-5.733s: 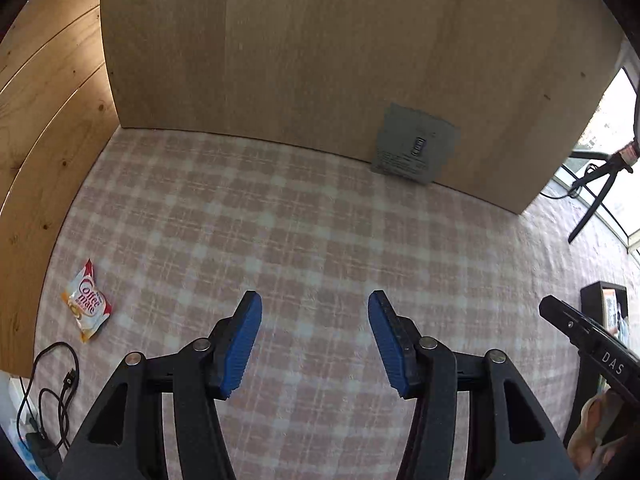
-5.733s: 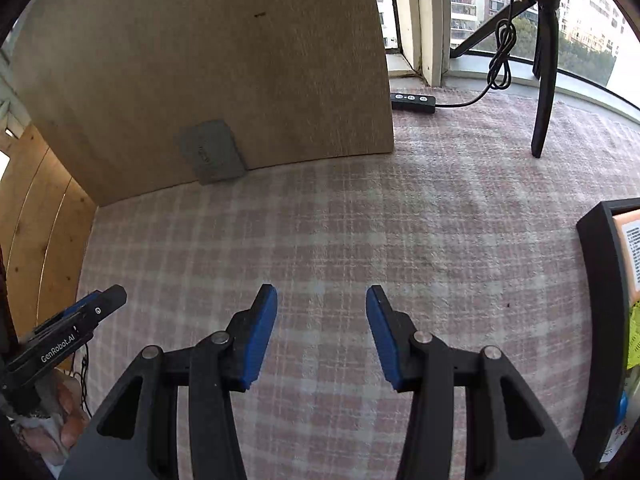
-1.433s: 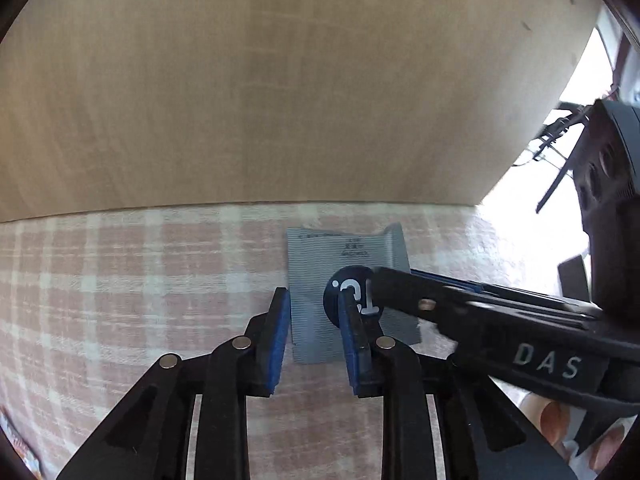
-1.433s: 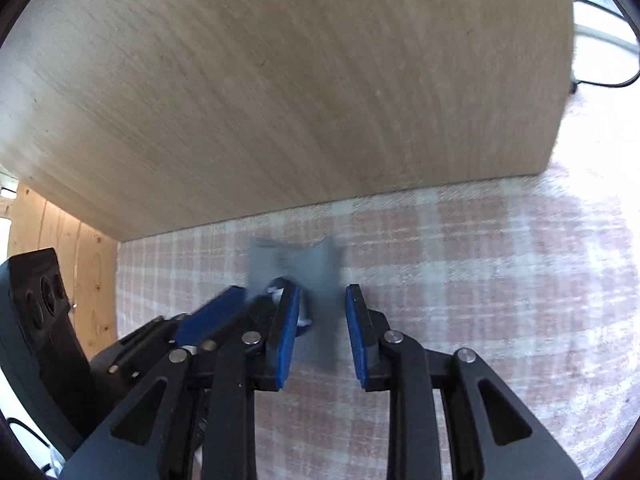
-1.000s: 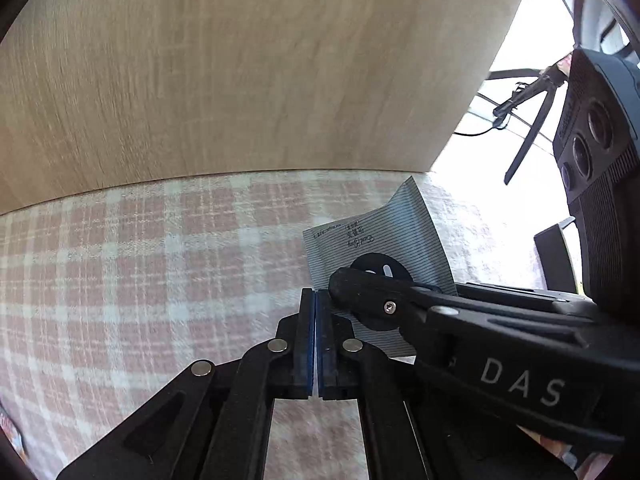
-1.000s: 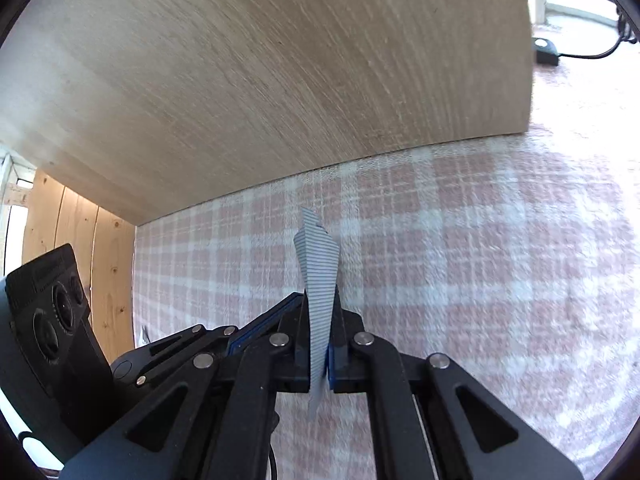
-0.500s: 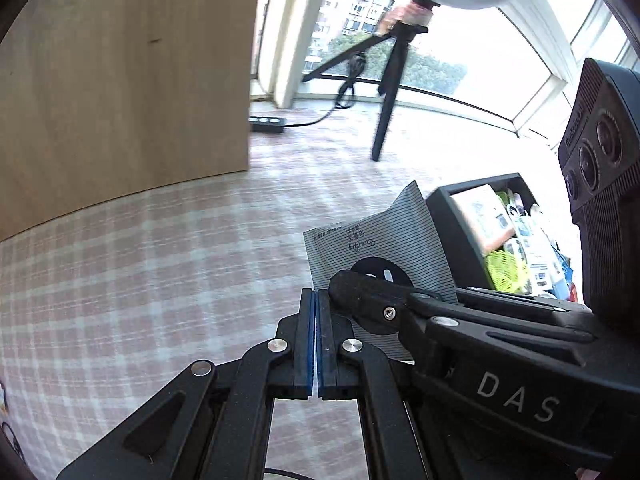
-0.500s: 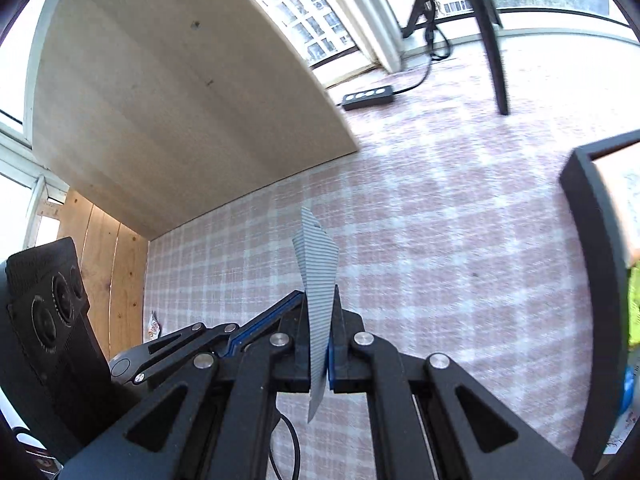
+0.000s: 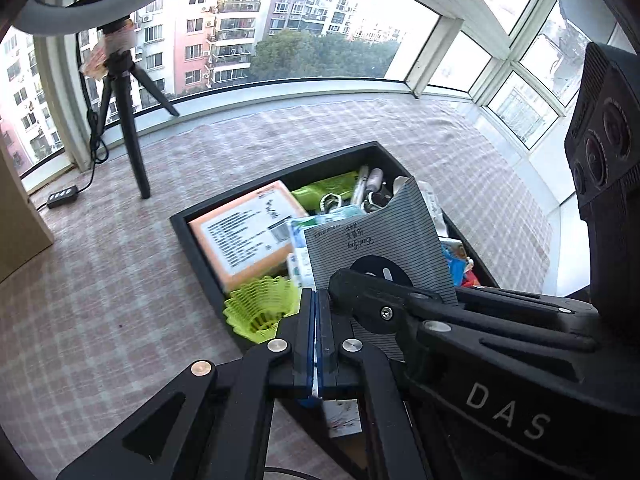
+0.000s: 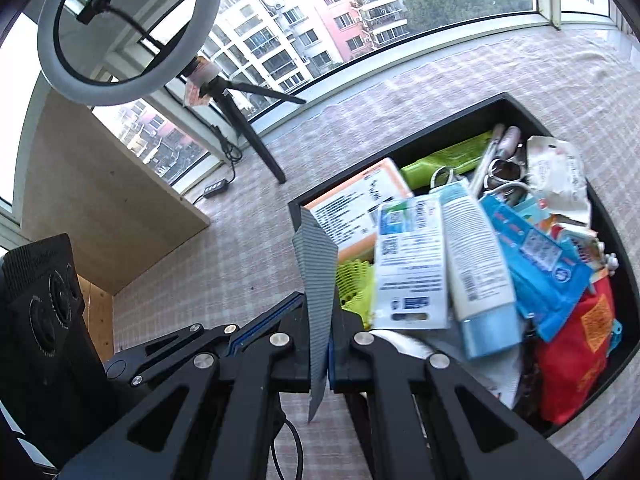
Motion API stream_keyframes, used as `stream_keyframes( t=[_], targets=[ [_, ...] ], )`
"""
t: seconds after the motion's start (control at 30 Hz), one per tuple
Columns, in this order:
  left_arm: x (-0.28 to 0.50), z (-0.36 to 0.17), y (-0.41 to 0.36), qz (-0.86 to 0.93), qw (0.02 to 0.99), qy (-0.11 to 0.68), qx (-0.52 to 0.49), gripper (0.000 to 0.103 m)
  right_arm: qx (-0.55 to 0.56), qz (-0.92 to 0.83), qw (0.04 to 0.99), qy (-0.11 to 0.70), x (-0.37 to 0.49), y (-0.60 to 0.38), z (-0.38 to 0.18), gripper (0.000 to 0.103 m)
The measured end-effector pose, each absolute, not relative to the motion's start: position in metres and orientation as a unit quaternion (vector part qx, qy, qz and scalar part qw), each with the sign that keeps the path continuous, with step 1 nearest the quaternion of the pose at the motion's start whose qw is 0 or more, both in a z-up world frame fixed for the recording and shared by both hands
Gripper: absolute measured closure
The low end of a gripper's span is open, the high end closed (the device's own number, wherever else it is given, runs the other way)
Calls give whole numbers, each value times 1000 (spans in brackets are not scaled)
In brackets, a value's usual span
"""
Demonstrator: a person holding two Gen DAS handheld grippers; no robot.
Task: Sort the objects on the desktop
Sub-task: 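Carry the grey sachet with the right tool to the black tray and release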
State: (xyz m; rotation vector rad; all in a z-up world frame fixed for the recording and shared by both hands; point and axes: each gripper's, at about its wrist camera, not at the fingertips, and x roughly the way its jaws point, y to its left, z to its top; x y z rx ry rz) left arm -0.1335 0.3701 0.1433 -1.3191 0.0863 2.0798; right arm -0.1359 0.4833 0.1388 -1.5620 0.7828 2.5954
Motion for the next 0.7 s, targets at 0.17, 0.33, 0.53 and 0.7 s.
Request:
stream_keyframes(
  t=[0.17,0.33,0.53,0.7],
  targets=[
    [-131,145,424,792,348,34,-501,103,-496,834,30,239,-125,531,147,98],
    [-135,145,459,800,338,39,-494,100,-501,836,62,217,-123,565,152,75],
    [-139,146,461,817,315,43,-481,53,-489,845,61,209,-117,580,157,37],
    [-140,146,441,819,302,39,-486,53,-480,856,62,182,-114,574,154,37]
  ],
)
